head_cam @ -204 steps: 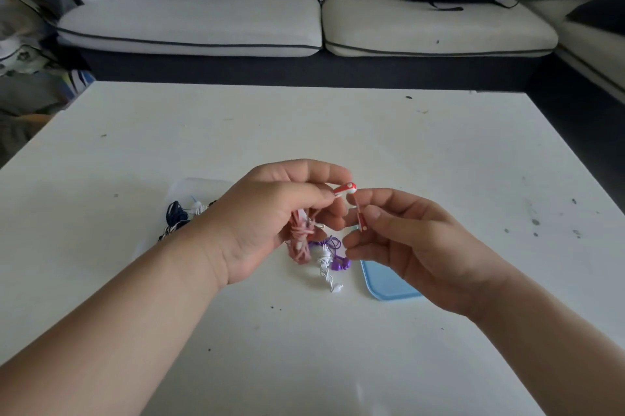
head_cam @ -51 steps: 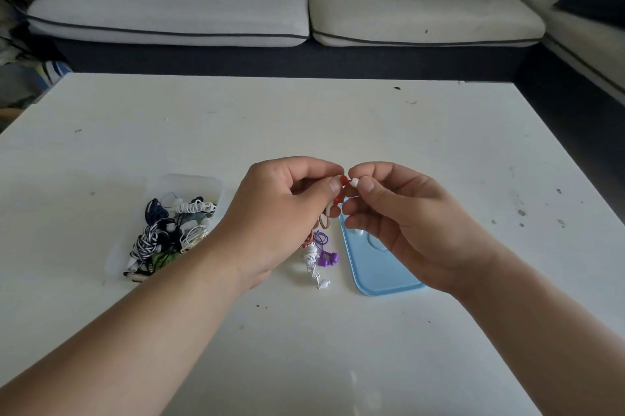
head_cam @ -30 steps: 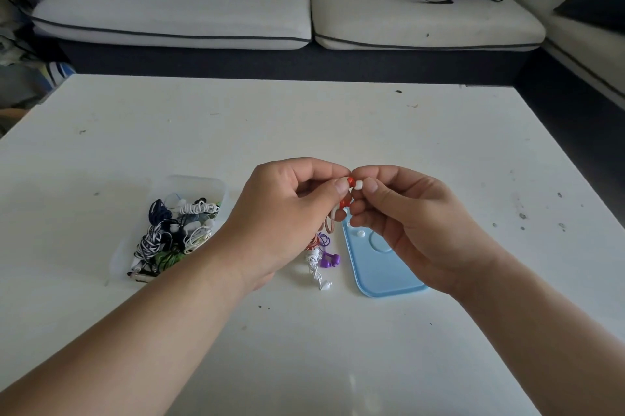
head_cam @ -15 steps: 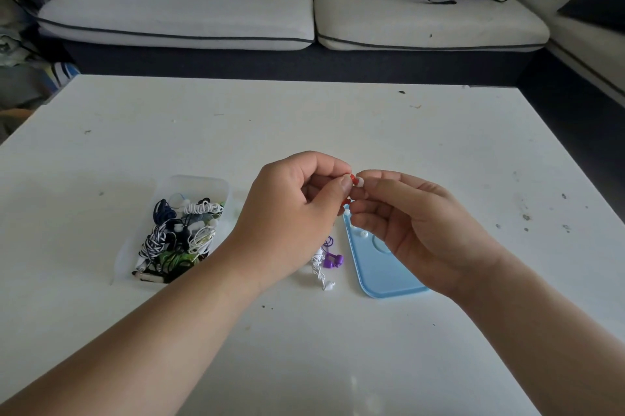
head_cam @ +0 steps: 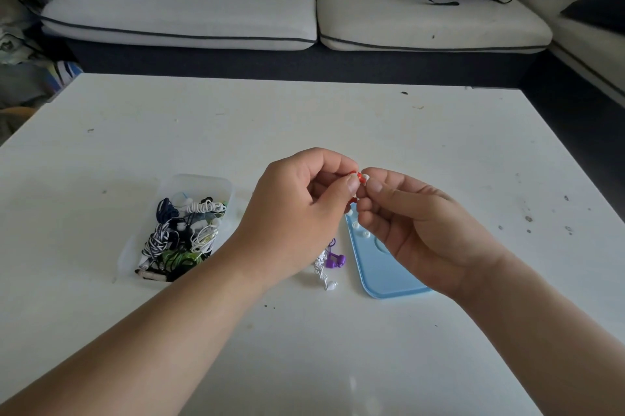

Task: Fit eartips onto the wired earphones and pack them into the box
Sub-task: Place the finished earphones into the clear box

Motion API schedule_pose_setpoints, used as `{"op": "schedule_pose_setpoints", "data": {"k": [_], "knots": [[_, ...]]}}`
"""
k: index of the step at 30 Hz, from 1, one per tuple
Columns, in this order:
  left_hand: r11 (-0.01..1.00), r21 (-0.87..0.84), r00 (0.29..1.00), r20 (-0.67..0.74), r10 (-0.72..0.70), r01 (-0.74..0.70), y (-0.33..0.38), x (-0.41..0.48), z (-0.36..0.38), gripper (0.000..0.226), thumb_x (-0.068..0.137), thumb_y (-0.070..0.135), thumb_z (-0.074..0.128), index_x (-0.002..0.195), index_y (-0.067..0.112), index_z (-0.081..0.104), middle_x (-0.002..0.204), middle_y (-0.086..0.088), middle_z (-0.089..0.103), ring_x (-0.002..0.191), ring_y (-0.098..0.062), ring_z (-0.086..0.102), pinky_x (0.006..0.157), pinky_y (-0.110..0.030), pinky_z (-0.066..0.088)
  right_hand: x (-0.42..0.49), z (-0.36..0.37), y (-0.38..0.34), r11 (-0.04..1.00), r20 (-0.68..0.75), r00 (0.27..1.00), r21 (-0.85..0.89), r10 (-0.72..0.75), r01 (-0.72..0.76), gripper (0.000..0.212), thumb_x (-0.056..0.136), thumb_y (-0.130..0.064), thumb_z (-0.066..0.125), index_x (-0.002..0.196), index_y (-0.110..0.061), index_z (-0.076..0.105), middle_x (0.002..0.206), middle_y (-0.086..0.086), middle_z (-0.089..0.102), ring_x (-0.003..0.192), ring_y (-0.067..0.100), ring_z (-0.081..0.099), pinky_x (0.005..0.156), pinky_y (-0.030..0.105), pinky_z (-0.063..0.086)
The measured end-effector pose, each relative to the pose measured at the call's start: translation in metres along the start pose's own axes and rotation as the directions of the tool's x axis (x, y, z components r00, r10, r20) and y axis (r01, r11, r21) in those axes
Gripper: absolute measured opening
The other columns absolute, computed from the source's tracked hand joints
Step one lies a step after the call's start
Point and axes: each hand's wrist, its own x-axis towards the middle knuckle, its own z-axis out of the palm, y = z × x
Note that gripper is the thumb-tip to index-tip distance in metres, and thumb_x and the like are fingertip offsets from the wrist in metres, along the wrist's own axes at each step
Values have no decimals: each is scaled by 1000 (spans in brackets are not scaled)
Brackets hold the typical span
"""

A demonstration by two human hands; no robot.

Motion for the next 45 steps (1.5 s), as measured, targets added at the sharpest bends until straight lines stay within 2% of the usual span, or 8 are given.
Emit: {"op": "schedule_pose_setpoints", "data": {"k": [8, 15, 18, 20, 27, 32, 37, 45], "knots": [[998, -35, 999, 16, -49, 50, 3, 0, -2, 12, 96, 13, 70, 99, 22, 78, 79, 8, 77, 66, 0, 69, 63, -12, 50, 0, -3, -1, 997, 18, 999, -75, -30, 31, 28, 86, -6, 61, 108, 8, 68, 87, 15, 70, 73, 18, 69, 69, 25, 60], [996, -52, 997, 49, -66, 69, 1, 0, -4, 12, 97, 14, 70, 100, 23, 78, 84, 4, 79, 76, -10, 75, 71, -24, 60, 0, -3, -1, 995, 32, 999, -92, -44, 46, 23, 86, -7, 63, 104, 6, 69, 84, 13, 70, 71, 17, 67, 65, 24, 58], [997, -49, 996, 56, -63, 65, 1, 0, -5, 12, 97, 14, 70, 99, 22, 78, 82, 4, 78, 71, -7, 73, 65, -21, 56, 0, -4, 0, 993, 33, 999, -106, -43, 47, 29, 86, -7, 62, 109, 9, 68, 84, 14, 70, 70, 17, 66, 65, 24, 58], [997, -50, 997, 58, -56, 59, 0, 0, -5, 13, 97, 12, 70, 99, 21, 78, 82, 3, 78, 73, -11, 74, 69, -24, 59, 1, -4, 0, 992, 31, 998, -113, -47, 50, 30, 85, -6, 63, 110, 10, 68, 84, 15, 70, 70, 18, 66, 65, 25, 58], [994, -83, 997, 40, -66, 69, 0, -3, 0, 9, 96, 12, 71, 96, 19, 78, 79, 3, 77, 71, -10, 73, 63, -16, 52, 0, -3, 1, 982, 13, 996, -168, -84, 85, 26, 83, -8, 65, 103, 8, 71, 82, 17, 68, 68, 19, 65, 64, 25, 57], [994, -91, 997, 36, -61, 64, 1, -5, 2, 8, 96, 10, 70, 96, 12, 78, 75, 0, 75, 66, -7, 70, 60, -12, 50, 0, -5, -1, 951, 10, 990, -275, -142, 139, 21, 79, -11, 71, 94, 2, 74, 84, 21, 68, 74, 25, 65, 68, 29, 58], [991, -101, 994, 79, -81, 89, 3, -5, -1, 13, 97, 8, 68, 94, 15, 78, 72, 4, 75, 67, -9, 72, 61, -17, 52, -2, -7, -5, 889, 39, 972, -398, -231, 227, 24, 78, -12, 73, 95, 5, 75, 88, 25, 73, 79, 31, 68, 73, 32, 59], [999, 39, 999, 42, 20, -22, 3, -9, 2, 14, 98, 9, 66, 97, 19, 76, 76, 8, 76, 70, -5, 71, 64, -14, 52, -5, -1, -2, 949, 10, 987, -274, -159, 156, 19, 79, -4, 69, 93, 7, 73, 86, 25, 71, 76, 28, 71, 71, 32, 61]]}}
